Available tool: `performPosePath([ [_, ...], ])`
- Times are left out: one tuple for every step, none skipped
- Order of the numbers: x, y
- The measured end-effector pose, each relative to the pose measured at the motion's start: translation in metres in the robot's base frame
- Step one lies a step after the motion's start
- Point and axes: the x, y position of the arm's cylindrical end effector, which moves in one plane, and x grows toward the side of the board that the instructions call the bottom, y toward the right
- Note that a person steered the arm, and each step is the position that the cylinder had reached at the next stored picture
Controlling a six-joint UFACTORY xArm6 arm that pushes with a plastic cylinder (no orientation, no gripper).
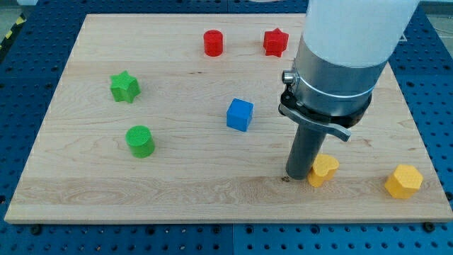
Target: Push the blue triangle slightly towards the bottom of the board
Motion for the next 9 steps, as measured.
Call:
performPosePath([
  [0.006,0.008],
  [0.007,0.017],
  [0.007,0.030],
  [0.007,0.044],
  [0.007,0.047],
  [0.007,0.050],
  [0.007,0.054],
  [0.007,0.058],
  [0.005,0.064],
])
